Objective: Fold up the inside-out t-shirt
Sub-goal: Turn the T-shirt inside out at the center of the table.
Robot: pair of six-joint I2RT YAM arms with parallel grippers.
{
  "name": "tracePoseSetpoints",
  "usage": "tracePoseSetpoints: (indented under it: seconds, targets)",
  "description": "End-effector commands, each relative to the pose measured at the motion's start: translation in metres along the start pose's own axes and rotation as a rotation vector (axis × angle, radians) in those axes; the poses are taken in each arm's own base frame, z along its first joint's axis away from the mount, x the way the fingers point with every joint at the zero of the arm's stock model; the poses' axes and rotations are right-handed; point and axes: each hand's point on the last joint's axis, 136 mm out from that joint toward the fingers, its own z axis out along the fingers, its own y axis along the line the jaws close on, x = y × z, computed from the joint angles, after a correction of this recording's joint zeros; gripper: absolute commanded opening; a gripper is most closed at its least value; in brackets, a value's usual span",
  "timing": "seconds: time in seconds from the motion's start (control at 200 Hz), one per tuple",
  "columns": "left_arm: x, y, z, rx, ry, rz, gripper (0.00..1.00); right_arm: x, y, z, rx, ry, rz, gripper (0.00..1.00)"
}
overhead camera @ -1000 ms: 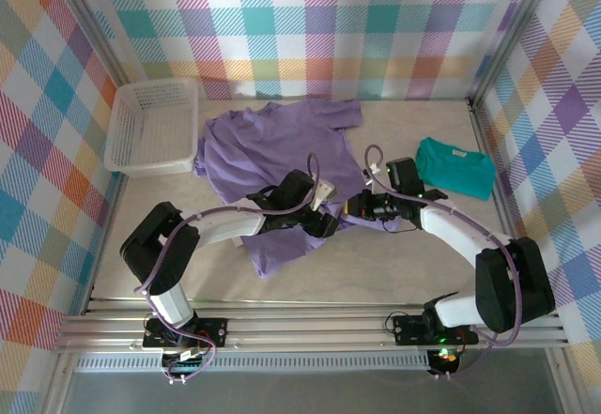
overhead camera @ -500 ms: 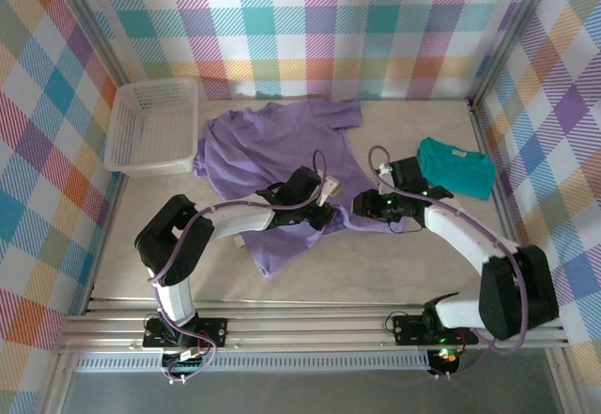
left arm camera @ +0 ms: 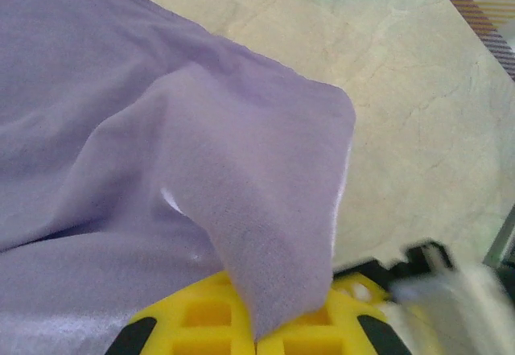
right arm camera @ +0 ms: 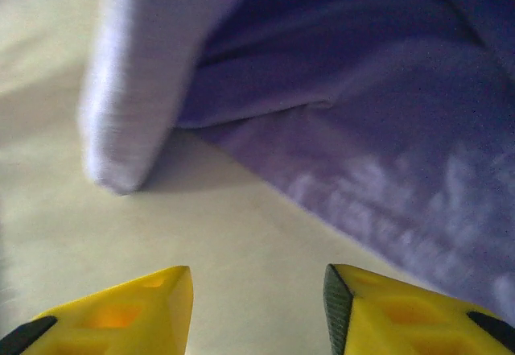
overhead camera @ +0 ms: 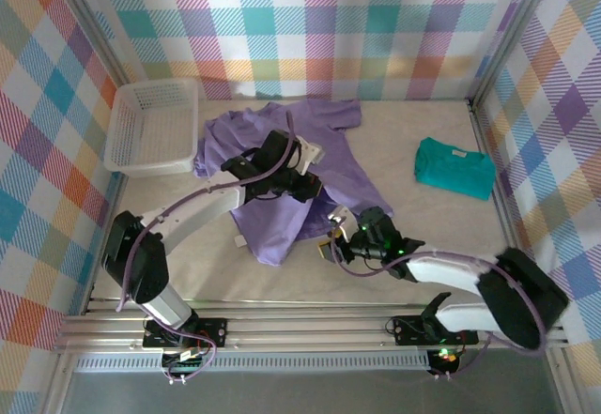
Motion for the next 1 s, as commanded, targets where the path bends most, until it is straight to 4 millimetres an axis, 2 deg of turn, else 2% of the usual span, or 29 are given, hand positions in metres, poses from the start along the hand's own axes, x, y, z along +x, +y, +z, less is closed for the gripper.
tracePoseSetpoints:
  seconds: [0.0,0.065,0.245,0.325,0.45,0.585,0.695,0.77,0.88,0.995]
  targets:
    - [0.002,-0.006,-0.03,0.011,0.037,-0.002,0.0,-0.076,-0.019,0.012,0.12,-0.285,-0.179,0.44]
    - [-0.002,-0.011,-0.037,0.022,0.031,-0.009,0.0,-0.078,-0.038,0.027,0.202,-0.287,-0.168,0.4]
    - [-0.018,-0.026,-0.053,0.079,-0.003,-0.038,0.0,-0.093,-0.064,0.06,0.301,-0.336,-0.181,0.36]
    - [-0.026,-0.032,-0.064,0.09,-0.02,-0.052,0.0,-0.094,-0.072,0.07,0.338,-0.325,-0.195,0.35]
    - [-0.041,-0.051,-0.076,0.175,-0.079,-0.107,0.0,-0.086,-0.07,0.085,0.323,-0.316,-0.171,0.35]
    - [-0.045,-0.085,-0.091,0.265,-0.101,-0.064,0.0,-0.082,-0.079,0.088,0.356,-0.294,-0.113,0.35]
    - [-0.042,-0.125,-0.107,0.371,-0.103,0.021,0.0,-0.086,-0.082,0.087,0.374,-0.274,-0.081,0.36]
    - [-0.041,-0.145,-0.116,0.416,-0.105,0.074,0.0,-0.089,-0.082,0.088,0.374,-0.252,-0.062,0.37]
    - [-0.041,-0.164,-0.126,0.462,-0.112,0.124,0.0,-0.089,-0.087,0.091,0.392,-0.219,-0.027,0.39]
    - [-0.036,-0.169,-0.134,0.474,-0.116,0.176,0.0,-0.091,-0.089,0.089,0.366,-0.219,0.024,0.42]
